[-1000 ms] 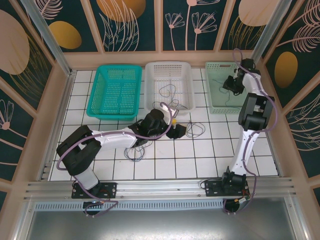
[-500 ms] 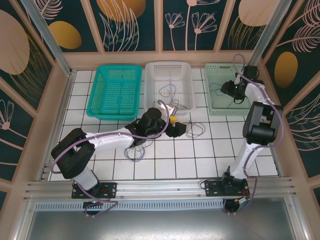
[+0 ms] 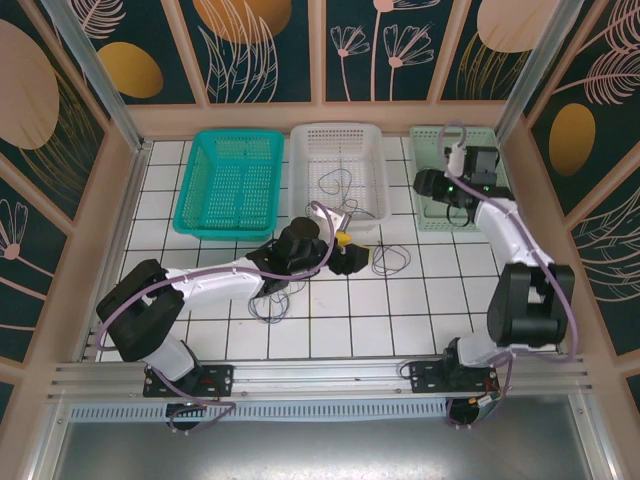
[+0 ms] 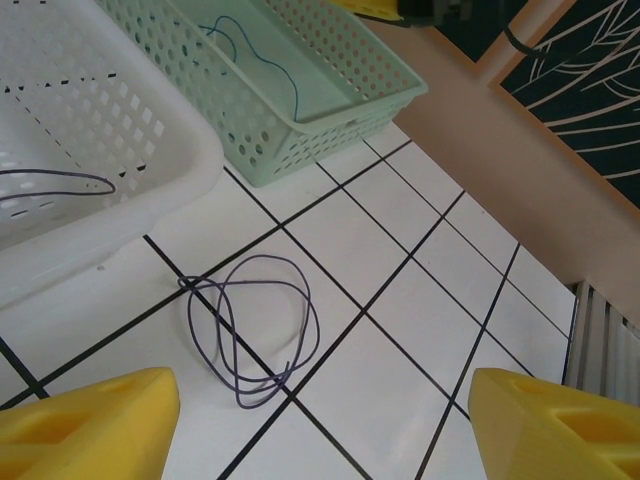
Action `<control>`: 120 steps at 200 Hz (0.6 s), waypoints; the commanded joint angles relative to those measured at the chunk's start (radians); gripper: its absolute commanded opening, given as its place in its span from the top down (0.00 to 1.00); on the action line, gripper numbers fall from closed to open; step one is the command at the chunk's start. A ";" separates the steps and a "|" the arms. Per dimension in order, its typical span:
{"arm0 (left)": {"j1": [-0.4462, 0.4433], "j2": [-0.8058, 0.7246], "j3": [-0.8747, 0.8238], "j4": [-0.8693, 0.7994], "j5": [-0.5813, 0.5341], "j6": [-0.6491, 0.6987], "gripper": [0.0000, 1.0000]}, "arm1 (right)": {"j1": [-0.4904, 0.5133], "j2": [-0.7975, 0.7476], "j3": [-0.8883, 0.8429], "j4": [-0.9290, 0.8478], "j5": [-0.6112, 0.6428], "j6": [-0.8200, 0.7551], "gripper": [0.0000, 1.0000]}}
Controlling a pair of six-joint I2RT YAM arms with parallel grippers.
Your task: Untangle the cables
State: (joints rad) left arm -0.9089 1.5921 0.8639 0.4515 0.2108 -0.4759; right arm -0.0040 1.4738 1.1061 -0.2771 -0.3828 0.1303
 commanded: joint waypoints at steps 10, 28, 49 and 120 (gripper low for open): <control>0.001 0.079 0.064 -0.079 0.082 0.011 0.30 | -0.001 -0.170 -0.173 0.129 0.038 0.069 0.40; -0.002 0.156 0.096 -0.078 0.110 -0.021 0.34 | -0.008 -0.233 -0.258 0.182 0.013 0.109 0.39; -0.009 0.211 0.108 -0.062 0.108 -0.061 0.34 | -0.009 -0.275 -0.309 0.208 -0.004 0.134 0.38; -0.022 0.390 0.268 -0.085 0.081 -0.122 0.35 | -0.008 -0.351 -0.373 0.287 -0.037 0.183 0.37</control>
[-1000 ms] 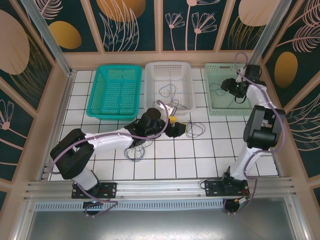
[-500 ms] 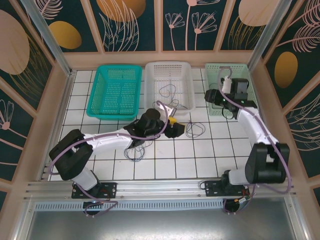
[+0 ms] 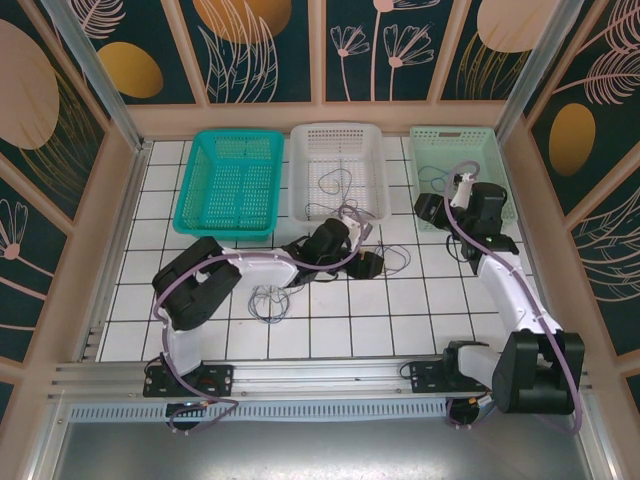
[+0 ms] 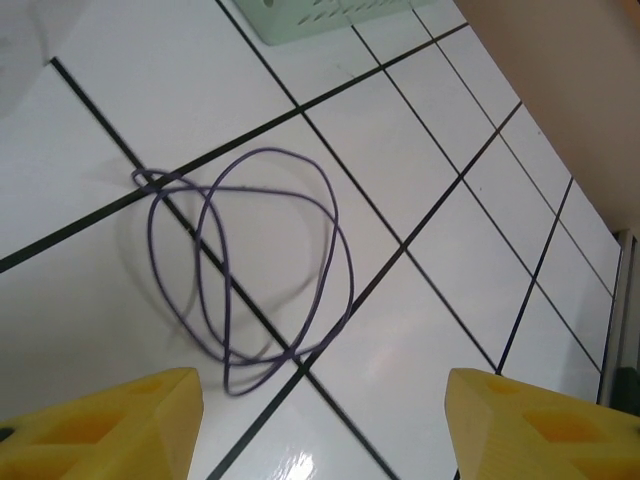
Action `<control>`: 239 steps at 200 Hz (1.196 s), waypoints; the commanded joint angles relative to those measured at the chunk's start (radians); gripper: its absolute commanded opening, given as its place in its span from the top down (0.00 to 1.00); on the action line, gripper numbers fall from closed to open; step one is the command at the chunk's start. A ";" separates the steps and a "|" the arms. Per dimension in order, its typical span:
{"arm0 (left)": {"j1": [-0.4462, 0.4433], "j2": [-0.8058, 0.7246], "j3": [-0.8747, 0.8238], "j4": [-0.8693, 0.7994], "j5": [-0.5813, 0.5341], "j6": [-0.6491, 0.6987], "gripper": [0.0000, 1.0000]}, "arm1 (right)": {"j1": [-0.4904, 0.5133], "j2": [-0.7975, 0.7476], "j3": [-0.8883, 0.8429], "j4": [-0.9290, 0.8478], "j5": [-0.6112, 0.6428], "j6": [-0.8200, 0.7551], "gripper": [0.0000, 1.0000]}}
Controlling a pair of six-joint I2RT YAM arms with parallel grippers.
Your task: Untangle the cables
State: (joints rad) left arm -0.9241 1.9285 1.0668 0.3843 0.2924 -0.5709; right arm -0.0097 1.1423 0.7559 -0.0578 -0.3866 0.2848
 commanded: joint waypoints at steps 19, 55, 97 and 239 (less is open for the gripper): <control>-0.007 0.098 0.114 -0.050 -0.019 -0.010 0.35 | -0.004 -0.028 -0.033 0.070 -0.031 0.030 0.37; -0.008 0.172 0.193 -0.124 -0.053 0.011 0.40 | -0.006 -0.042 -0.038 0.067 -0.029 0.024 0.36; -0.007 0.184 0.193 -0.124 -0.080 0.012 0.51 | -0.008 -0.055 -0.038 0.060 -0.023 0.022 0.35; -0.035 -0.293 -0.057 0.031 -0.133 0.211 1.00 | -0.003 -0.189 -0.143 0.155 -0.106 0.036 0.35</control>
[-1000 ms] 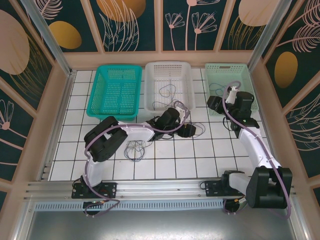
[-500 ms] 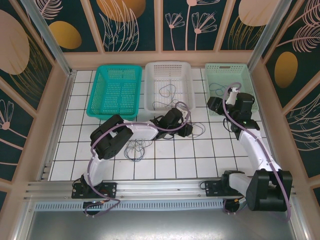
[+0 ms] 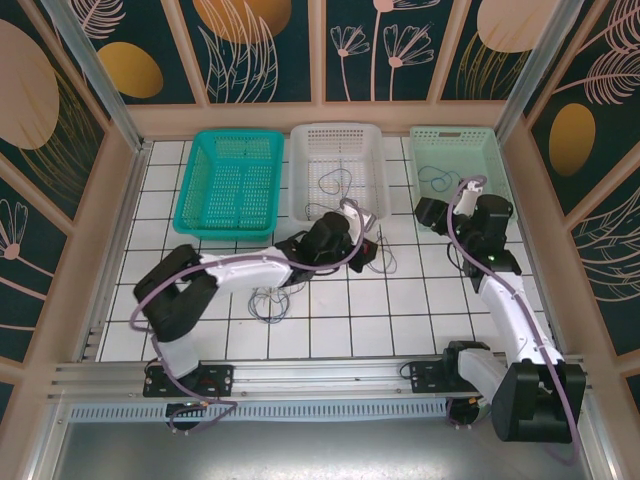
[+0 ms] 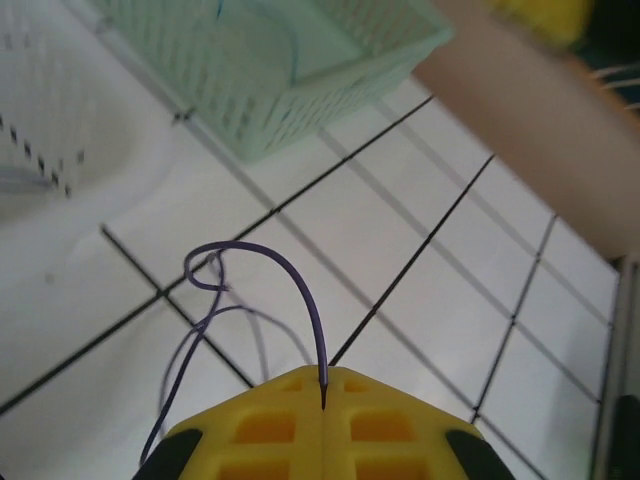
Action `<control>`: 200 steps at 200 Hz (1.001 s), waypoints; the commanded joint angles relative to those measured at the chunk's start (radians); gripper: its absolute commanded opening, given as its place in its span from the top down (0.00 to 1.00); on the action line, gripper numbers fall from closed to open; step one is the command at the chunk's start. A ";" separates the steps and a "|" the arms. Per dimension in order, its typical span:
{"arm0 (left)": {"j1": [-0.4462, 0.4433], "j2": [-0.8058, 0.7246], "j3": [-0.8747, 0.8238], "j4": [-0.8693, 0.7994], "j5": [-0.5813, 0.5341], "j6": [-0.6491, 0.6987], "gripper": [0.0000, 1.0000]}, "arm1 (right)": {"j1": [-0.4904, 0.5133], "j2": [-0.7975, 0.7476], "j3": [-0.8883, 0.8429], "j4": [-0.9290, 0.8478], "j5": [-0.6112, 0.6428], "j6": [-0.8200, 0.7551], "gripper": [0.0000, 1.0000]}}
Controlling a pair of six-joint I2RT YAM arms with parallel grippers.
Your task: Untangle the cables
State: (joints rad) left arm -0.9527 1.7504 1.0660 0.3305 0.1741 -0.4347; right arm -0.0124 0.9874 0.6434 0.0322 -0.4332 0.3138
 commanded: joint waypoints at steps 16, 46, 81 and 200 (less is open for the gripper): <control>-0.007 -0.189 -0.088 0.113 -0.016 0.091 1.00 | 0.002 -0.053 -0.048 0.073 -0.073 0.008 0.35; -0.006 -0.302 -0.141 0.134 -0.008 0.120 1.00 | 0.010 -0.085 -0.076 0.099 -0.111 0.009 0.34; -0.007 -0.371 -0.173 0.122 -0.053 0.152 1.00 | 0.022 -0.113 -0.101 0.128 -0.173 0.003 0.28; -0.006 -0.419 -0.181 0.061 -0.089 0.191 1.00 | 0.243 -0.142 -0.119 0.185 -0.188 -0.081 0.25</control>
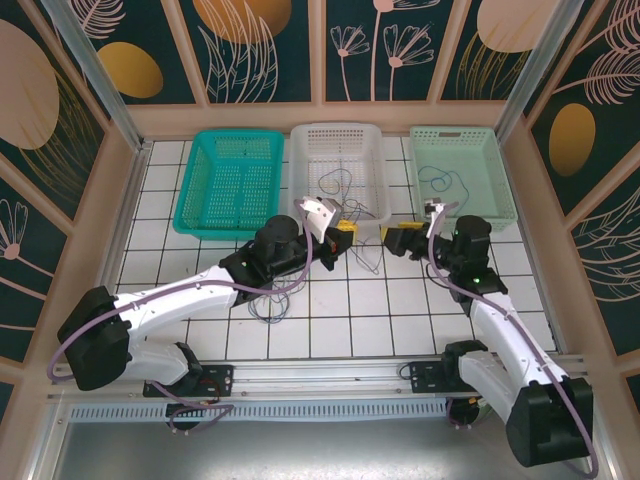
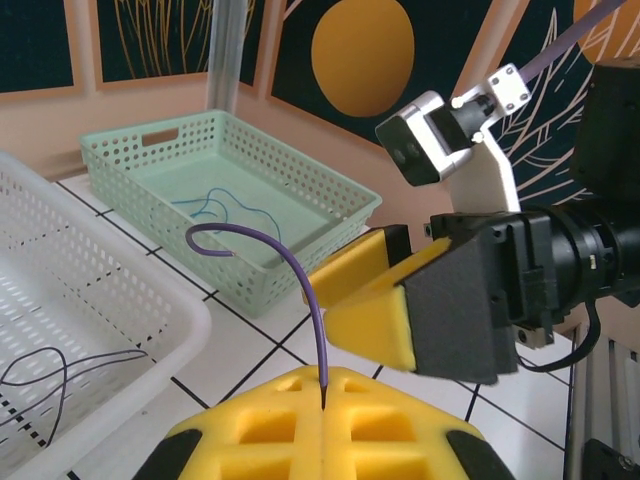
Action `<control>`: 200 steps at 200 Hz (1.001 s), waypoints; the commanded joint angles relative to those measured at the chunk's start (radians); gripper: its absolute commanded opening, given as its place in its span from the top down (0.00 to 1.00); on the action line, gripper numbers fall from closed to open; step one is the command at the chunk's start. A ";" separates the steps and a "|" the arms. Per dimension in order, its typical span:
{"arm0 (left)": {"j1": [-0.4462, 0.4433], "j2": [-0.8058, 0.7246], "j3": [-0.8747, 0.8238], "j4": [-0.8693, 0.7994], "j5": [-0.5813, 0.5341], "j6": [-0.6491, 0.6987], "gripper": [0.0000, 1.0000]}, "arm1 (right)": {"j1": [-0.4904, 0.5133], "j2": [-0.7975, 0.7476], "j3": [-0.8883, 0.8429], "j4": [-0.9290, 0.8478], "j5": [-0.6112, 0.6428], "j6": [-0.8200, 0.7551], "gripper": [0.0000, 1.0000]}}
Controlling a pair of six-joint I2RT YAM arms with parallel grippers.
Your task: Untangle the cables
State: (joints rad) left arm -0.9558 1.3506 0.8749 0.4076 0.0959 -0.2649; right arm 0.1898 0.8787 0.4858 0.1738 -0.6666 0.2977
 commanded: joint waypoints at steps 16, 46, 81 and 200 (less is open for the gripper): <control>-0.003 -0.028 0.005 -0.014 -0.019 0.018 1.00 | 0.057 -0.039 0.054 0.009 0.103 -0.083 0.25; -0.003 -0.069 -0.008 0.019 -0.016 0.018 1.00 | 0.056 -0.040 0.048 0.013 0.114 -0.087 0.25; -0.003 -0.120 0.019 0.020 -0.050 0.041 0.99 | 0.065 -0.039 0.023 0.063 0.119 -0.063 0.25; 0.051 -0.276 0.327 -0.166 -0.473 0.401 0.96 | 0.065 -0.040 -0.018 0.098 0.219 -0.051 0.24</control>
State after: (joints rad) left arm -0.9314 1.0889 1.1713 0.2607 -0.2909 0.0368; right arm 0.2489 0.8513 0.4862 0.2138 -0.4671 0.2420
